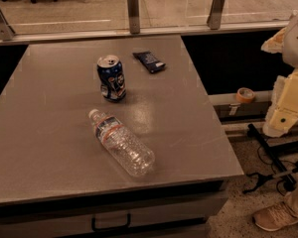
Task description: Knock pepsi can over
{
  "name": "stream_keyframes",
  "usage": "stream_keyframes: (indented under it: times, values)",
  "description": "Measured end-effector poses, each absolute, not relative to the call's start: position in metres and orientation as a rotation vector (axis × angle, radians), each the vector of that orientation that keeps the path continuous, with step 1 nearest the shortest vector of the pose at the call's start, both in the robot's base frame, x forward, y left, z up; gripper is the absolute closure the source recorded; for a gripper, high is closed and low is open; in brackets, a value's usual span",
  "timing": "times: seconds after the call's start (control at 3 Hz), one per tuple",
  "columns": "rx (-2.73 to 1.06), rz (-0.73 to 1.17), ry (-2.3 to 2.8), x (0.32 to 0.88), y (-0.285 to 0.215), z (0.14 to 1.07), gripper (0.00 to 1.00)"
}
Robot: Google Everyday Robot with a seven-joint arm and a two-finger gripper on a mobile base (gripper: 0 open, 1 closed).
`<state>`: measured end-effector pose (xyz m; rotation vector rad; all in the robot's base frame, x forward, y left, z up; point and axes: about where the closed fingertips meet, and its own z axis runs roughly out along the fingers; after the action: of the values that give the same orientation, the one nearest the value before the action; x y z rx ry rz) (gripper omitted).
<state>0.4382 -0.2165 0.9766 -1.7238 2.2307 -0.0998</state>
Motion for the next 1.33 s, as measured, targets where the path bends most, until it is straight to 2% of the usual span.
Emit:
stream_keyframes:
  times: [0.33,0.67,1.0,1.33]
  values:
    - [-1.724,-0.100,2.231,0.438,-0.217,0.977,0.00]
    - [-1.707,0.014,2.166,0.443,-0.199,0.971,0.00]
    - [-1.666,0.264,2.003,0.472,-0.157,0.935,0.00]
    - [-1.566,0.537,1.815,0.499,-0.085,0.923,0.00]
